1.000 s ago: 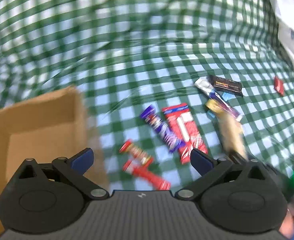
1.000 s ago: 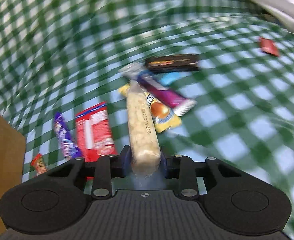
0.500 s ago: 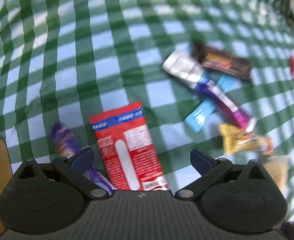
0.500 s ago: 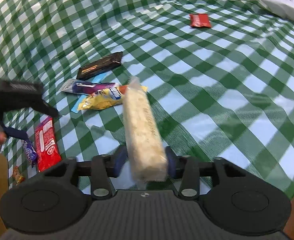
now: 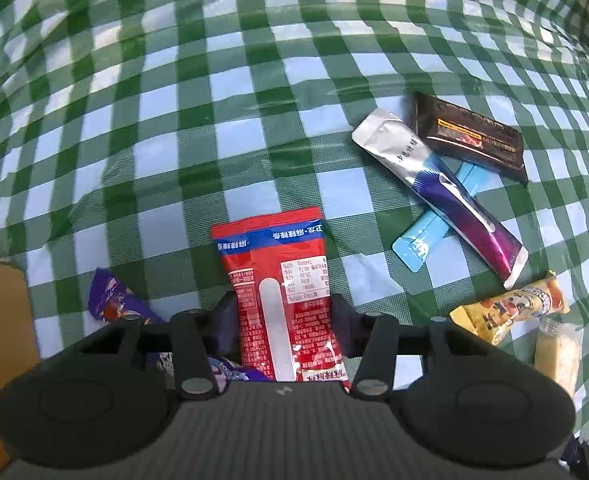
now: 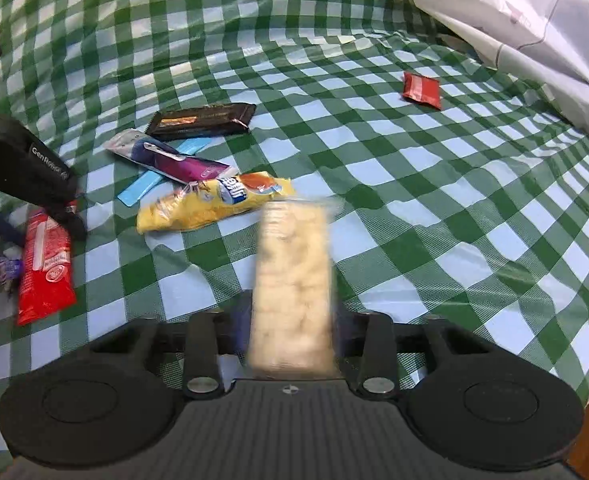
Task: Organize snacks
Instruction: 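Grasp the red wafer pack with the left tool while the right tool grasps the clear cracker bar, then carry the red wafer pack and cracker bar with both tools over the box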
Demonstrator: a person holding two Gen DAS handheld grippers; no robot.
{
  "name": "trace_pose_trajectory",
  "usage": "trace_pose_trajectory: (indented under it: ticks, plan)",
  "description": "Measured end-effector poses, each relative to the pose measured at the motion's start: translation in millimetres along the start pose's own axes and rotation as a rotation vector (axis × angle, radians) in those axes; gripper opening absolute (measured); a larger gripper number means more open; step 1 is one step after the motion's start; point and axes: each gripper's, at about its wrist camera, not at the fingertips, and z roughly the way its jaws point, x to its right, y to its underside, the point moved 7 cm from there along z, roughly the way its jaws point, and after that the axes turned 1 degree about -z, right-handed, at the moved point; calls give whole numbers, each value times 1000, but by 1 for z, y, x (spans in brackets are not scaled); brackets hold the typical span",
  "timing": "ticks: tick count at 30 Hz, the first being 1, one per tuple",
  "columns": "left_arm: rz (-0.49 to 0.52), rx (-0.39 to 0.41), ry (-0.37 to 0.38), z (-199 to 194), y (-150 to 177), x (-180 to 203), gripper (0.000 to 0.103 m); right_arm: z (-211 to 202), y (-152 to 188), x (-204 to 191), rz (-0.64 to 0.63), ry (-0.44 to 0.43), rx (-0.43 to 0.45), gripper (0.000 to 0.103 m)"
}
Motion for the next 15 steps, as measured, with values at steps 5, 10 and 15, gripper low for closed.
trace_pose_trajectory:
  ticks: [5,10,15]
  plan:
    - [-17,72,28,-34,8,-9,51,-19,-6,11,67,-8,28,38]
    - [-18,194,90,-106,35,-22,51,-63,-17,-1,70,-36,132,38]
    - [-37,262,165,-183,96,-51,51,-123,-17,-30,36,-133,174,38]
